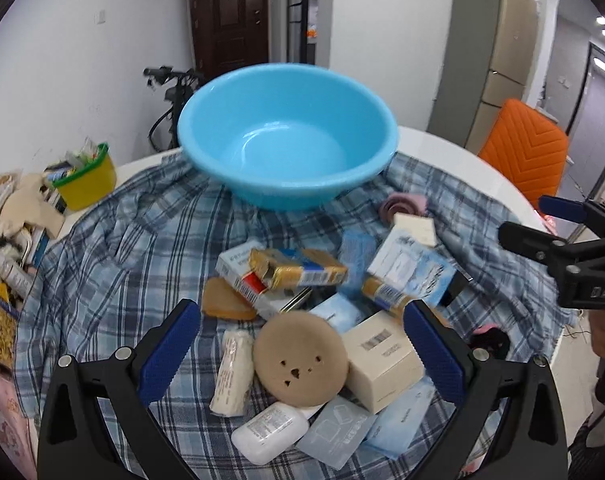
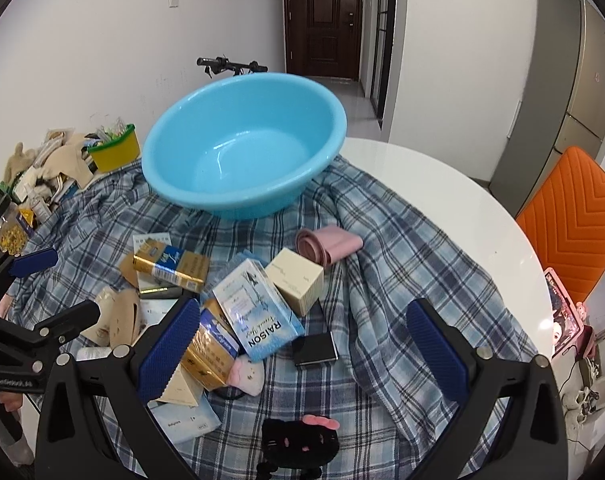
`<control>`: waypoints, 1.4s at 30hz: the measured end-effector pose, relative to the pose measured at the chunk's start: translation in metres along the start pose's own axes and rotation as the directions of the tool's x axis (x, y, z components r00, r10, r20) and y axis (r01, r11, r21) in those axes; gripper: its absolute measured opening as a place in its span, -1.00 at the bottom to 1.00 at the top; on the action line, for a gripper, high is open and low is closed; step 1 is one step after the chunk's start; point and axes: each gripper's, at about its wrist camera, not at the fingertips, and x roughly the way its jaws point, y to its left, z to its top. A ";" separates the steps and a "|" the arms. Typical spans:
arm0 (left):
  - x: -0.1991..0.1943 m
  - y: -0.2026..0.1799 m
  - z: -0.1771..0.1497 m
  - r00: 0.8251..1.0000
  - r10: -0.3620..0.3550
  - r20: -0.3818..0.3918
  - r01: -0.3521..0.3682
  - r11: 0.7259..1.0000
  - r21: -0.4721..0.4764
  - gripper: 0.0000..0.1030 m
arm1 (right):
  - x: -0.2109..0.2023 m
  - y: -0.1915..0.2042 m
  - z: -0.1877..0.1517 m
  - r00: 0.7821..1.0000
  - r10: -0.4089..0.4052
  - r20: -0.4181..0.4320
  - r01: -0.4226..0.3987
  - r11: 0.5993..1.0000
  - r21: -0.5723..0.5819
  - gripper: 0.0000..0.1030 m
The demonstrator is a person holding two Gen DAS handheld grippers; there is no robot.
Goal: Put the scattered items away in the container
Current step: 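Lower the left tool over the cream cardboard box and close on it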
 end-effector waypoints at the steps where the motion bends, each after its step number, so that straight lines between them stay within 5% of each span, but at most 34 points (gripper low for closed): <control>1: 0.003 0.003 -0.003 1.000 -0.007 -0.013 0.007 1.000 -0.011 1.00 | 0.002 0.000 -0.002 1.000 0.000 -0.005 0.000 1.000 -0.001 1.00; 13: 0.012 -0.017 -0.042 0.999 -0.005 -0.033 0.006 0.999 0.042 1.00 | 0.015 -0.002 -0.045 0.998 0.003 -0.063 -0.004 1.000 -0.004 1.00; 22: 0.026 -0.058 -0.068 0.999 0.030 -0.028 -0.030 0.999 -0.022 1.00 | 0.021 -0.018 -0.077 0.995 -0.017 -0.099 0.022 0.999 0.043 1.00; 39: 0.063 -0.080 -0.059 0.996 0.076 -0.038 -0.077 0.997 -0.020 0.97 | 0.020 -0.048 -0.095 0.991 -0.066 -0.118 0.076 0.994 0.085 0.99; 42: 0.067 -0.077 -0.058 0.996 0.081 -0.038 -0.082 0.997 -0.010 0.75 | 0.021 -0.052 -0.097 0.990 -0.069 -0.124 0.081 0.992 0.093 0.99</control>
